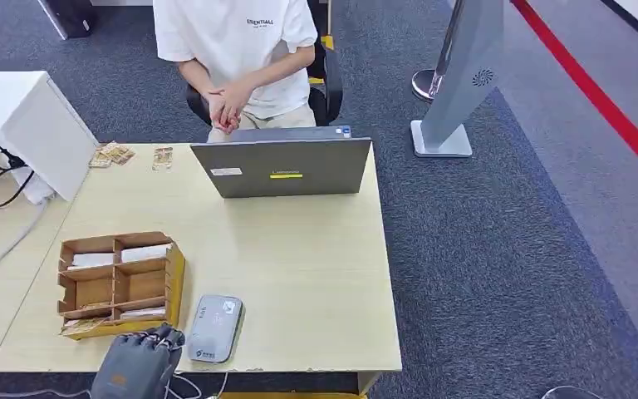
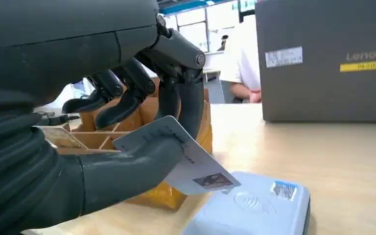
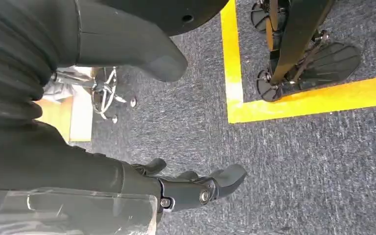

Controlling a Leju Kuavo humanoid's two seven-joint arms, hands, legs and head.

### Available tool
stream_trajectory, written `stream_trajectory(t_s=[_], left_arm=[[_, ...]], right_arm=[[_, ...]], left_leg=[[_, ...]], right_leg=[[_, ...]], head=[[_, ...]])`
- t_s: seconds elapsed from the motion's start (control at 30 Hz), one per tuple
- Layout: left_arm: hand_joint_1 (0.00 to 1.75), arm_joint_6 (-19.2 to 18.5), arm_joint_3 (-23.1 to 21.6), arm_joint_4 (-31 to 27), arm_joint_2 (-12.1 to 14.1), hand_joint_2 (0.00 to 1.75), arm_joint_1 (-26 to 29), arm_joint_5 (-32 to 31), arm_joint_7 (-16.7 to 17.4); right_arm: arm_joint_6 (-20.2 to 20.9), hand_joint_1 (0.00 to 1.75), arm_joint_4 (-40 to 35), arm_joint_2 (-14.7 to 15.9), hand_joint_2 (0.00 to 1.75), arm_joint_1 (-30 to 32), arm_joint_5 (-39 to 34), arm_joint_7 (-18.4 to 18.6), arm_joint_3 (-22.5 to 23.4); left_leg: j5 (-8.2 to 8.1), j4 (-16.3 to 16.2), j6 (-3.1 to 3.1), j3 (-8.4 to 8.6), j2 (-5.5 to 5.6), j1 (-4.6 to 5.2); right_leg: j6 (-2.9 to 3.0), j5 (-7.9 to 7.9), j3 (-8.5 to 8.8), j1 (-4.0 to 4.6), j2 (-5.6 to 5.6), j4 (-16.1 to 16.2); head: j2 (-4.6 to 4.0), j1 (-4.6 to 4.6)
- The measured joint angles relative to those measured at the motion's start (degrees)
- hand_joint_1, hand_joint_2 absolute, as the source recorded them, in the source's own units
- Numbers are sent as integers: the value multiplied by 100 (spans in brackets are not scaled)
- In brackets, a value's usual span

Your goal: Pass the card to the sensor for recognition and then transmit it.

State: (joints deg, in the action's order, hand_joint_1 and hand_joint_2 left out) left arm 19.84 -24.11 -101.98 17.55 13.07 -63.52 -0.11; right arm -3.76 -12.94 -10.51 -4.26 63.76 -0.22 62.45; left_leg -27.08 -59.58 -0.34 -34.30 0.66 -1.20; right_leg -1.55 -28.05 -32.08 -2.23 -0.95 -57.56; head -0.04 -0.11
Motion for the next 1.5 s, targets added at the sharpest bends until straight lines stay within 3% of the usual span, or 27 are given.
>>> stream_trajectory(t_s=[0.2, 0.93, 1.07, 1.2, 1.3, 1.5], left_arm=[[175, -365, -129, 159, 52, 175, -92, 122, -66], [175, -511, -343, 538, 50, 175, -349, 162, -94], [175, -409, -468, 660, 46, 175, -371, 129, -99], [175, 90, -459, 664, 39, 175, -367, 131, 99], [175, 298, -130, 524, 22, 175, -342, 124, 61], [175, 365, 1139, 313, -57, 175, -739, 41, -352]], right_arm=[[9, 0, -2, 0, 175, -1, 0, 0, 0], [39, 0, -24, 0, 175, -2, 24, 28, 0], [37, 0, -24, 0, 175, -3, 35, 63, 0], [7, 0, -24, -2, 175, -1, 61, 85, 0], [-28, 0, -22, -2, 175, 6, 158, 120, 0], [-35, 0, -20, -26, 175, 19, 350, 164, -17]], left_leg=[[0, 0, 0, 0, 0, 0], [0, 0, 0, 2, 0, 0], [0, 0, 0, 1, 0, 0], [0, 0, 0, 1, 1, 0], [0, 0, 0, 1, 0, -1], [6, 1, -3, 2, 4, -3]], right_leg=[[0, 0, 0, 0, 0, 0], [0, 0, 2, 0, 1, 0], [0, 0, 2, 0, 0, 0], [0, 0, 3, 0, 1, 0], [0, 0, 1, 1, 0, 0], [1, 1, -8, 2, 6, -2]], head=[[0, 0], [0, 0], [0, -2], [0, 0], [0, -2], [0, 0]])
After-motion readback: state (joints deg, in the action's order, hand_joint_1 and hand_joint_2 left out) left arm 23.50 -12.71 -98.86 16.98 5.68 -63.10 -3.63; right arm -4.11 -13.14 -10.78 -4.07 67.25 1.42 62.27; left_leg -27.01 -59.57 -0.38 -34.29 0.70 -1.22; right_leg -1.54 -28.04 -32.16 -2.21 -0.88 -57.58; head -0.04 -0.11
